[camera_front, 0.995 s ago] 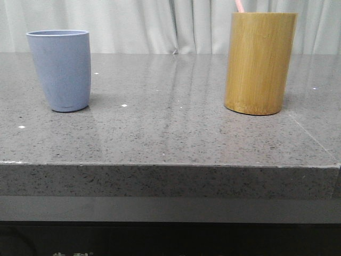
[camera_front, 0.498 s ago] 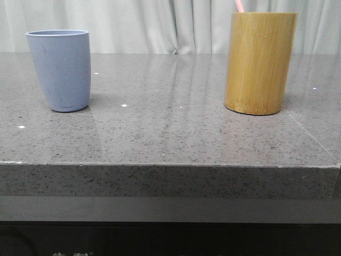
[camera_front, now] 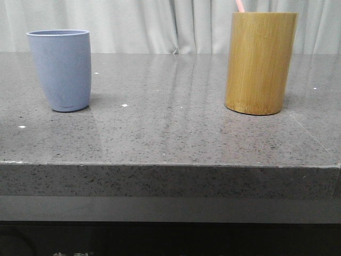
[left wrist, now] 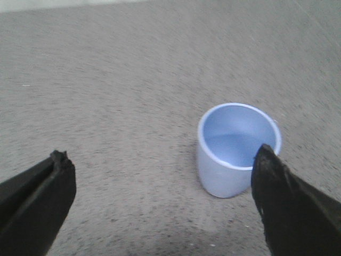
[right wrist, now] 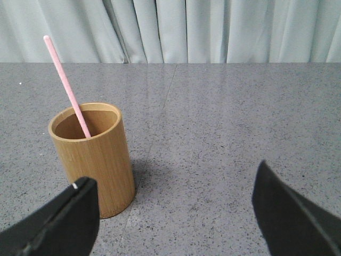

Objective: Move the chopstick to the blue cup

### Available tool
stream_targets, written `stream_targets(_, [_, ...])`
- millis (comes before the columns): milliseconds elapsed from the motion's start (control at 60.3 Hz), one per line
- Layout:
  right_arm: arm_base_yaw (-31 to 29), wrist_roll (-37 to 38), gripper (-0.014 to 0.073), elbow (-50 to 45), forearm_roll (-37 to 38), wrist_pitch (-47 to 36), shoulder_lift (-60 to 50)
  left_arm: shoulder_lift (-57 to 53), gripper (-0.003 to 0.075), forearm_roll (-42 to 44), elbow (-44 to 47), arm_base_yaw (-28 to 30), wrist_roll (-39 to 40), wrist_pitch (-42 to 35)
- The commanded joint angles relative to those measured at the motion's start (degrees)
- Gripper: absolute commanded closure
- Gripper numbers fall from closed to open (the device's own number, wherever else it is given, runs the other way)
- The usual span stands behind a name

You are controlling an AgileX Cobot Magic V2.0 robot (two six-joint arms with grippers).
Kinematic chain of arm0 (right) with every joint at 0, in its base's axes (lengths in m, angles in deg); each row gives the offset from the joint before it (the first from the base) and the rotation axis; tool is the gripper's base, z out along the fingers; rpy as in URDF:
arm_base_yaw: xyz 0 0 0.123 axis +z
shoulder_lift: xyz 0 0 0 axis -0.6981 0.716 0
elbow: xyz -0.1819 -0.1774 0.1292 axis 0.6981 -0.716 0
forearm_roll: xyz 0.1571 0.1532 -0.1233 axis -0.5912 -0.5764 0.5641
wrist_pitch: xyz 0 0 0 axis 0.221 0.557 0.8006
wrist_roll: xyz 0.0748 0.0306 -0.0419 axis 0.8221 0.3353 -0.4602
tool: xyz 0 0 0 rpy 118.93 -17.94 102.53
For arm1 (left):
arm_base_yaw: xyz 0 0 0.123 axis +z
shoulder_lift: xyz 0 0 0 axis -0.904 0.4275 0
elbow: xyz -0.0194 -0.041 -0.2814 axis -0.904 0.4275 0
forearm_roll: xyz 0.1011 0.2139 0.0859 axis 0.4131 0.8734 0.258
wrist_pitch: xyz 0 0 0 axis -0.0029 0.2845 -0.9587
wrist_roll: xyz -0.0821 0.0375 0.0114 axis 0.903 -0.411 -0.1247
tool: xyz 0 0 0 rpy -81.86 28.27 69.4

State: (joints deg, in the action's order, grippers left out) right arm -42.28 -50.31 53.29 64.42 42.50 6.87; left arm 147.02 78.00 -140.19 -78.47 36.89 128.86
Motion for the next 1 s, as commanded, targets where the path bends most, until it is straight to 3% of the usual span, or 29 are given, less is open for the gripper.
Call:
stream_targets(0, [0.1, -0.4, -0.0007, 2.1, 0.1, -4.2, 0.6, 5.2, 0.0088, -0.2, -7.8, -3.4, -0.5, 1.7])
stream_targets(332, [0.1, -0.4, -0.0007, 2.1, 0.1, -4.2, 0.6, 23.9, 0.0099, -0.2, -27.5, -12.4, -0.5, 17.5])
stream_targets(796, [0.1, -0.4, -0.0006, 2.1, 0.1, -4.1, 0.6, 38.6, 0.0104, 0.0, -32.2, -13.7, -0.5, 23.6])
stream_targets(912, [0.1, -0.4, -0.0006, 2.1, 0.1, -4.1, 0.6, 39.5, 0.0204, 0.0, -32.2, -13.7, -0.5, 23.6])
stream_targets(979, [0.1, -0.4, -0.0006, 2.1, 0.1, -4.1, 0.6, 39.5, 0.0324, 0.0, -32.2, -13.7, -0.5, 23.6])
